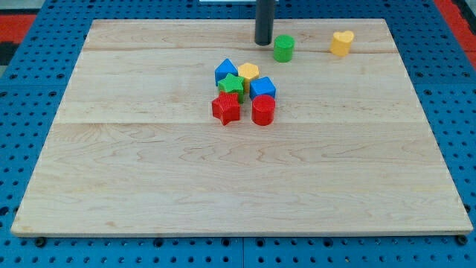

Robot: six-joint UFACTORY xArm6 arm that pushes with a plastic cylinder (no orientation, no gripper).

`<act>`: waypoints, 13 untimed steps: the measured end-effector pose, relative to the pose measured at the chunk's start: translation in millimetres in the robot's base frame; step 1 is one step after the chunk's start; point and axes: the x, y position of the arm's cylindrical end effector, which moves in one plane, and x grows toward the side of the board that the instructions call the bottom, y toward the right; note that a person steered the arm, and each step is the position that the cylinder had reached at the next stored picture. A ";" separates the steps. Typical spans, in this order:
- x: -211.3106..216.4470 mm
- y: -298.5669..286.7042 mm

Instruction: Push the green circle below to the yellow heart

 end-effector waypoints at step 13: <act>58.3 126.0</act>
